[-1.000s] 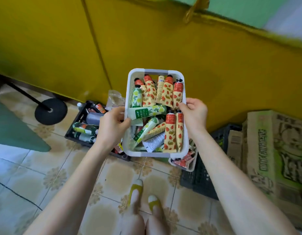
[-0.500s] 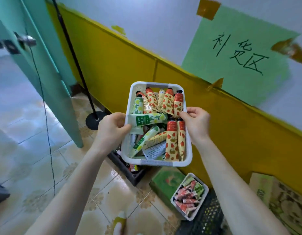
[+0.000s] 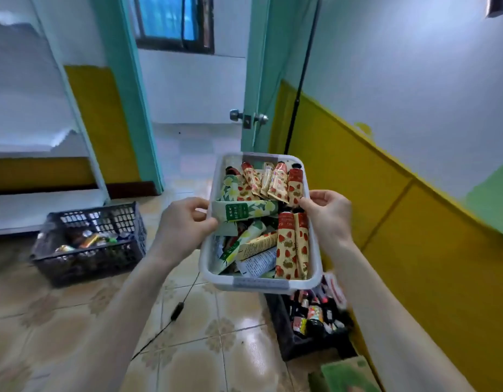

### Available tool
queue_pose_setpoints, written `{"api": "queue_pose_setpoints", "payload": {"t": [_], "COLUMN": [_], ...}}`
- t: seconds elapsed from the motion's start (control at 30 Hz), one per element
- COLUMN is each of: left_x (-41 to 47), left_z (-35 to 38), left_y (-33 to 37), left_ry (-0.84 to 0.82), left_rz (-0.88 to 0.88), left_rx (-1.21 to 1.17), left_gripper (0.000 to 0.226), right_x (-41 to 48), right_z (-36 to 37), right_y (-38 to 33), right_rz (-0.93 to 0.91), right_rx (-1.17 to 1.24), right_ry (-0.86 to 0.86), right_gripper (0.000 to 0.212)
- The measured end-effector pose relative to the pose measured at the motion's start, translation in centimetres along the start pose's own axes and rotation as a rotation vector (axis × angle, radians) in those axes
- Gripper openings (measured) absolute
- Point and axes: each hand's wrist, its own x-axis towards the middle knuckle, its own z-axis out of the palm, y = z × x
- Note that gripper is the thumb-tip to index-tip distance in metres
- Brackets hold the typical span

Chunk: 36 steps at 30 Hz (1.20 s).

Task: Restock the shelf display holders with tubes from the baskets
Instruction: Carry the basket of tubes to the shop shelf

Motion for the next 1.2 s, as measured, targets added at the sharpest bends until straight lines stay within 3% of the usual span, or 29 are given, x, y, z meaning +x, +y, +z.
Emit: {"api": "queue_pose_setpoints", "payload": {"t": [0.17, 0.53, 0.63, 0.73, 0.97, 1.1, 1.2], "left_x": [-4.0, -14.3, -16.7, -18.5, -20.1, -20.0, -19.7], "left_z": [-10.9, -29.9, -33.7, -37.0, -43.5, -47.2, -49.4], "left_y": [-2.7, -9.6, -11.2, -12.7, -15.9, -18.0, -18.9], "left_ry": [0.156, 0.604, 0.723, 0.84, 1.082, 1.23, 1.313], "left_rz": [0.005, -0.188, -0.23, -0.283, -0.434, -0.535, -0.574], "left_rx": [0.032, 0.098, 0.101, 0.121, 0.161, 0.161, 0.158], "left_gripper": [0.022, 0.02, 0.026, 0.035, 0.035, 0.038, 0.033], "right_x": [-4.2, -15.2, -17.9, -20.3, -25.0, -27.2, -29.1], "right_z": [10.0, 31.3, 36.7, 42.0, 54.3, 60.7, 65.3], "right_y": [-4.1, -11.1, -12.8, -14.2, -17.0, -19.0, -20.2], "right_rz": [-0.072, -0.197, -0.246, -0.277, -0.294, -0.362, -0.392], "right_rx": [0.017, 0.09, 0.075, 0.081, 0.073, 0.064, 0.061], "right_ry": [-0.156, -0.583, -0.721, -0.863, -1.185, -1.316, -1.418], "right_gripper": [0.008, 0.005, 0.014, 0.008, 0.005, 0.023, 0.024]}}
